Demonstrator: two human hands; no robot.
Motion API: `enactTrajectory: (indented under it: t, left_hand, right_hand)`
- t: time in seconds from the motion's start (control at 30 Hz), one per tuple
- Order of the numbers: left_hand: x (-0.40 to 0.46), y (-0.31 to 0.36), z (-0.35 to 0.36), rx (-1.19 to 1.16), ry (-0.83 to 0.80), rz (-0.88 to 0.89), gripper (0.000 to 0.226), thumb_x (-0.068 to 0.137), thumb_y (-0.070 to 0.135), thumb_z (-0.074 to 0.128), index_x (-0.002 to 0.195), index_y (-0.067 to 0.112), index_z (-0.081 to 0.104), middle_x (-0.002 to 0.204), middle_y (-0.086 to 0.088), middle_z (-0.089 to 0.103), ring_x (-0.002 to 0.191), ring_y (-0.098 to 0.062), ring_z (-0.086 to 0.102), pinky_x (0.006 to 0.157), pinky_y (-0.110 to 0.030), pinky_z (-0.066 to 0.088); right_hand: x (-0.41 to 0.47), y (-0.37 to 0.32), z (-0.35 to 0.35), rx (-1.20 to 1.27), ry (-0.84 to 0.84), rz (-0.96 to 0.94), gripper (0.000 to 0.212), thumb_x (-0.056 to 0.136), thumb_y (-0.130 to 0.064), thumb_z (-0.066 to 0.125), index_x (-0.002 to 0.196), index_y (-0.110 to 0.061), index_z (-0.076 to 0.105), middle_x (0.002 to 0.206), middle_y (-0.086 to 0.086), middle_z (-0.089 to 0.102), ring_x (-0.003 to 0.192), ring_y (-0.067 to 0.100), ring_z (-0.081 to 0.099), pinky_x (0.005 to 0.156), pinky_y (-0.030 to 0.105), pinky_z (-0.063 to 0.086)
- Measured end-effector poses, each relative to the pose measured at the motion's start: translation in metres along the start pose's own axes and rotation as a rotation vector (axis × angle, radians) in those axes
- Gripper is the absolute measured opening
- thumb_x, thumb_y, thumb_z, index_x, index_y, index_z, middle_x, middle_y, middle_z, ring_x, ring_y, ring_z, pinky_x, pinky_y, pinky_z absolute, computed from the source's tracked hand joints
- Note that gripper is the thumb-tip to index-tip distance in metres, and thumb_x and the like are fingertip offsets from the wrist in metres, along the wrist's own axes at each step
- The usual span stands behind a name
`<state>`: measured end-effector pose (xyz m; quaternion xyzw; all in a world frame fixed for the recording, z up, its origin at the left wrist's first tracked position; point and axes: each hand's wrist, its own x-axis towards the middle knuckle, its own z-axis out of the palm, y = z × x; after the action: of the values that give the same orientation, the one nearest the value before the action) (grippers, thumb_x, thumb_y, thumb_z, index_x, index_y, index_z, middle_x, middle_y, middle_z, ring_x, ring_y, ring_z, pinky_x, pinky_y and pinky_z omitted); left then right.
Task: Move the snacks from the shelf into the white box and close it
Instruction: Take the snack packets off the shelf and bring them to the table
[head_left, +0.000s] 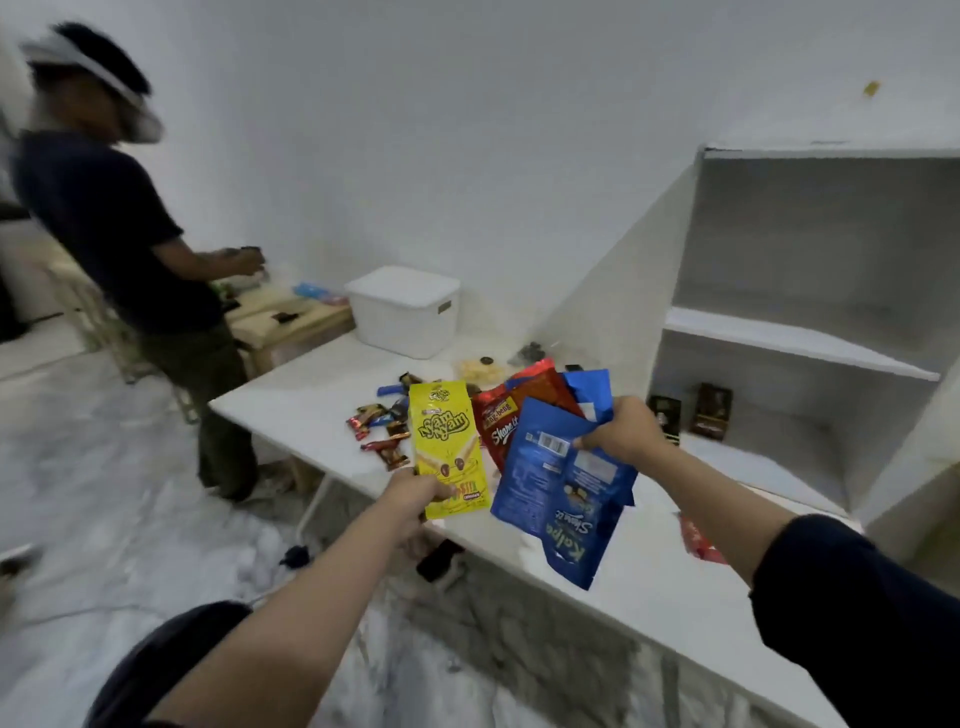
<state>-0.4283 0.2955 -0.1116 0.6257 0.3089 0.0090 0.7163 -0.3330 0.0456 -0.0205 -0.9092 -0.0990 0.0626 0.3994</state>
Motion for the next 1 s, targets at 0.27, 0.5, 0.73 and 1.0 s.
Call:
enactTrajectory:
  t: [0.27, 0.5, 0.73, 1.0]
  left_hand:
    - [-0.023, -0.066, -0.216, -0.065, 0.289, -0.092, 0.029, 0.081, -0.018, 0.048, 0.104, -0.003, 0.060, 0.094, -0.014, 0.067, 0.096, -0.035, 0.063, 0.094, -0.051, 0.049]
    - [-0.036, -0.137, -0.350, -0.231, 0.523, -0.252, 0.034, 0.079, -0.015, 0.059, 0.112, -0.005, 0.060, 0.106, -0.017, 0.065, 0.099, -0.037, 0.063, 0.092, -0.050, 0.050]
    - [-0.027, -0.168, -0.407, -0.340, 0.666, -0.408, 0.027, 0.080, -0.010, 0.063, 0.104, 0.002, 0.057, 0.100, -0.012, 0.058, 0.092, -0.026, 0.055, 0.076, -0.034, 0.042]
    - [0.050, -0.230, -0.460, -0.354, 0.804, -0.617, 0.039, 0.062, 0.001, 0.079, 0.097, -0.001, 0.065, 0.101, -0.018, 0.068, 0.094, -0.035, 0.066, 0.085, -0.046, 0.056]
  right_hand:
    - [-0.002, -0.135, 0.205, -0.073, -0.315, -0.153, 0.055, 0.068, -0.016, 0.084, 0.055, -0.014, 0.030, 0.051, 0.004, 0.030, 0.046, 0.018, 0.033, 0.048, 0.031, 0.026]
    - [-0.033, -0.193, 0.362, -0.051, -0.447, -0.170, 0.039, 0.069, -0.020, 0.082, 0.060, -0.016, 0.044, 0.061, 0.000, 0.050, 0.058, 0.017, 0.051, 0.048, 0.027, 0.033]
    - [-0.032, -0.205, 0.492, -0.134, -0.586, -0.174, 0.015, 0.075, -0.023, 0.074, 0.079, -0.015, 0.062, 0.073, 0.002, 0.061, 0.072, 0.023, 0.060, 0.056, 0.027, 0.042]
    - [0.001, -0.195, 0.637, -0.143, -0.732, -0.010, 0.017, 0.078, -0.023, 0.072, 0.080, -0.015, 0.057, 0.077, 0.003, 0.060, 0.072, 0.024, 0.057, 0.062, 0.028, 0.040]
